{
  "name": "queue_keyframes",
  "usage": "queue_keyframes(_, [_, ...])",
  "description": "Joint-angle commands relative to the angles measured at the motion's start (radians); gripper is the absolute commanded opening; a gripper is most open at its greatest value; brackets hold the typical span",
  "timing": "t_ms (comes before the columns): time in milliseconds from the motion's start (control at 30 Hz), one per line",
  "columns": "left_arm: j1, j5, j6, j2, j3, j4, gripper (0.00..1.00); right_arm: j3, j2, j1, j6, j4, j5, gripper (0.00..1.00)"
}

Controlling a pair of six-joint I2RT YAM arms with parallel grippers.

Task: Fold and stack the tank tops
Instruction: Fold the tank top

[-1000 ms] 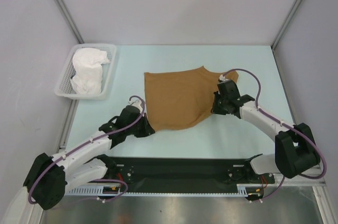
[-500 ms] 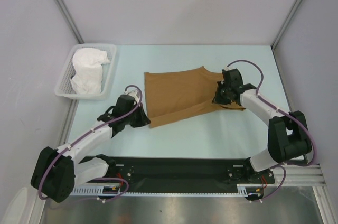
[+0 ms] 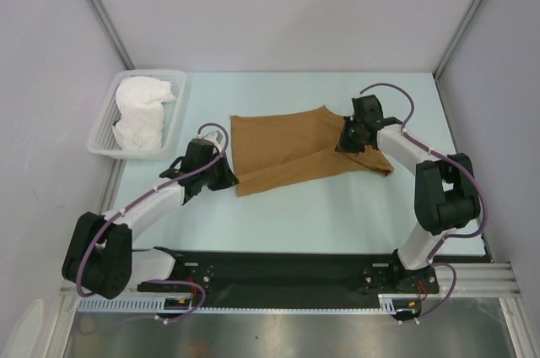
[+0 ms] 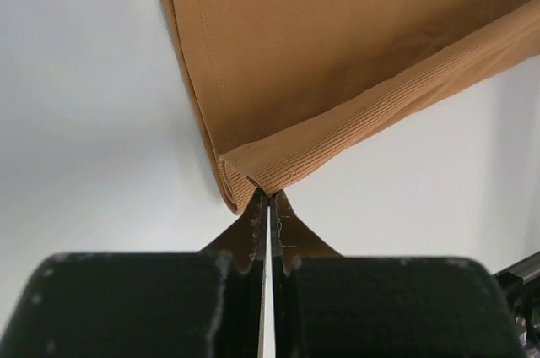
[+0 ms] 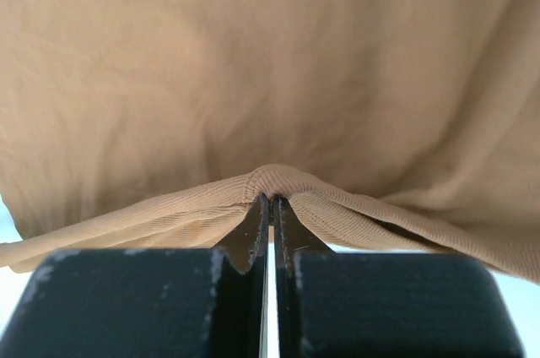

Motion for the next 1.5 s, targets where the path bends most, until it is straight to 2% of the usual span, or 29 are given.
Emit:
queue_keyframes(0, [0.017, -0.014, 0.03, 0.04, 0.064, 0.052, 0.0, 0.081, 0.038, -0.009, -0.019, -0.002, -0.005, 0.0])
queue_keyframes(400, [0.03, -0.04, 0.047, 0.177, 0.164, 0.064, 0.0, 0.17, 0.149, -0.024, -0.018, -0.009, -0.019, 0.0])
queue_keyframes(1000, [0.08, -0.078, 0.071, 0.275, 0.244, 0.058, 0.0, 0.279, 0.255, -0.052, -0.005, -0.012, -0.034, 0.0])
queue_keyframes(1133, [0.089, -0.077, 0.084, 0.31, 0.273, 0.052, 0.0, 0.296, 0.278, -0.055, -0.005, -0.014, -0.042, 0.07])
queue_keyframes(1200, [0.093, -0.077, 0.088, 0.339, 0.285, 0.052, 0.01, 0.302, 0.296, -0.058, -0.005, -0.011, -0.054, 0.17])
queue_keyframes(1300, [0.102, -0.097, 0.087, 0.371, 0.293, 0.056, 0.07, 0.304, 0.301, -0.066, 0.005, 0.003, -0.065, 0.31])
queue_keyframes(1367, [0.112, -0.104, 0.088, 0.393, 0.302, 0.049, 0.25, 0.316, 0.307, -0.072, 0.012, 0.017, -0.076, 0.41])
queue_keyframes(1467, [0.122, -0.101, 0.085, 0.422, 0.313, 0.059, 0.43, 0.349, 0.319, -0.076, 0.015, 0.003, -0.065, 0.45])
